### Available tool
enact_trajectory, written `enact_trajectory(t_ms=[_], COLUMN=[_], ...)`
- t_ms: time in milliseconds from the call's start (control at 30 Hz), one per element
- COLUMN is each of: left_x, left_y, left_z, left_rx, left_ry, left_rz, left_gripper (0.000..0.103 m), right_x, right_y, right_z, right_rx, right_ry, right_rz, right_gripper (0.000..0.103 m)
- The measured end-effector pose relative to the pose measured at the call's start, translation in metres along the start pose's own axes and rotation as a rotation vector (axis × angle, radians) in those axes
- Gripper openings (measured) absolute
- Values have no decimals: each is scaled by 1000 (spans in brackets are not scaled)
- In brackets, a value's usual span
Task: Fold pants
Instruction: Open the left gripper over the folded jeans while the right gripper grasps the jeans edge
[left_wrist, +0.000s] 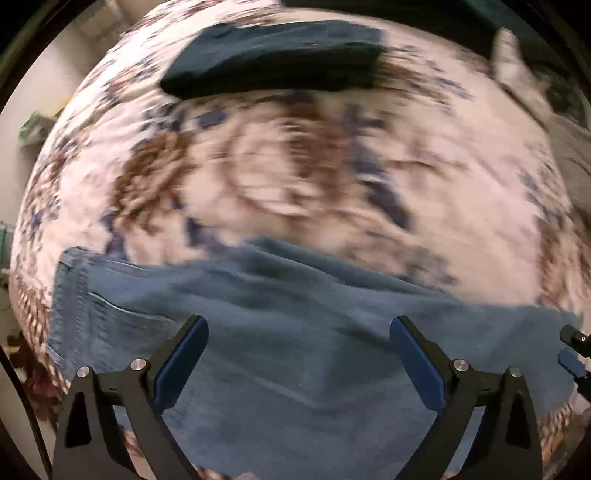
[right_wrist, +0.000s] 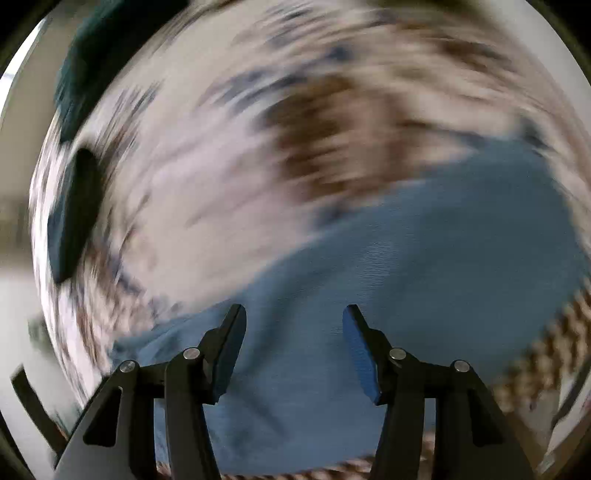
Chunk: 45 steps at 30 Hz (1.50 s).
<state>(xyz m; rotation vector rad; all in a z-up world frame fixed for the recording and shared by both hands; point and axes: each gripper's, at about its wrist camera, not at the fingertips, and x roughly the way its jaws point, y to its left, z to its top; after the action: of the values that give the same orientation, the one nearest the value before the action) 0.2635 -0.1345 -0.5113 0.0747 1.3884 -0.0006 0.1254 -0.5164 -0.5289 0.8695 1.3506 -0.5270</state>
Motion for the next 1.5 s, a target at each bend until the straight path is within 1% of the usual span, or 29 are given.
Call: enact_trajectory(t_ms=[67,133,167,200,267,300,367,400,467,533,567,700,733,800,833,867,900,933,967,1000,1033,1067,1167,1200,1267,1367,1433,1467,1500], left_x=[-2,0,2,5,11,14,21,27,43,59,65,80,83,89,91,92,93,94,93,89,84,74,44,37,30,29,33,37,40], left_y=[-31,-71,-87,-102,-140,-159,-187,-198,-213,-218,-217,-209,-209,-210,-209,-209,-209,-211,-213,-214,-216,-214,-213,-214,-218,-224,-229,-230,-232], left_z=[-8,-19,-23,-27,-37,-43,-53,-57,-64,-67,-67,-59,-56,-51,-49,-48,-46,-44,-42,-38,-36,-32,-24,-22,-22,-21,-22,-30,-48], left_rx=[46,104,122,136,181,215,268,289,313,316,308,263,258,251,243,229,214,215,225,231,227,216,215,224,242,256,255,251,249], left_ry=[11,24,35,45,45,36,25,33,67,107,120,157,167,188,191,184,180,191,203,213,209,182,89,68,52,56,76,81,85], left_rz=[-25,-37,-45,-59,-78,-79,-77,-78,-67,-43,-44,-86,-86,-75,-73,-73,-68,-59,-51,-45,-43,-41,-42,-41,-32,-19,-18,-15,-7], left_gripper=[102,102,102,102,102,102,102,102,102,102,102,103,103,103,103,103,103,103,103,103,103,103,103,103,103,103,103,103,103], right_x=[-21,-33,-36,-39,-38,-36,-30,-23,2,16,21,24,22,24,23,22,23,24,23,21,17,11,-16,-20,-27,-22,-8,2,9], right_y=[-65,-122,-142,-169,-196,-207,-219,-218,-211,-217,-218,-219,-219,-213,-212,-210,-209,-208,-210,-211,-206,-205,-188,-186,-191,-205,-219,-224,-230], right_z=[11,24,27,33,35,37,45,49,46,51,53,53,52,48,47,46,46,47,46,45,44,41,30,27,24,23,25,29,30], right_rx=[137,221,236,271,307,316,300,288,285,287,287,285,278,267,256,240,222,217,221,226,216,204,141,140,171,228,285,287,292], right_ry=[-57,-81,-85,-95,-106,-109,-109,-99,-66,-34,-21,-11,-7,4,2,-10,-28,-46,-61,-69,-80,-88,-164,-180,-200,-169,-140,-103,-77], right_rz=[-26,-79,-95,-117,-80,-35,14,23,6,37,23,39,40,72,61,43,23,17,22,13,-15,-34,-98,-109,-117,-98,-56,-50,-32], right_gripper=[57,57,57,57,57,57,57,57,56,56,54,53,53,52,49,38,22,14,12,11,11,10,10,9,9,9,10,10,10])
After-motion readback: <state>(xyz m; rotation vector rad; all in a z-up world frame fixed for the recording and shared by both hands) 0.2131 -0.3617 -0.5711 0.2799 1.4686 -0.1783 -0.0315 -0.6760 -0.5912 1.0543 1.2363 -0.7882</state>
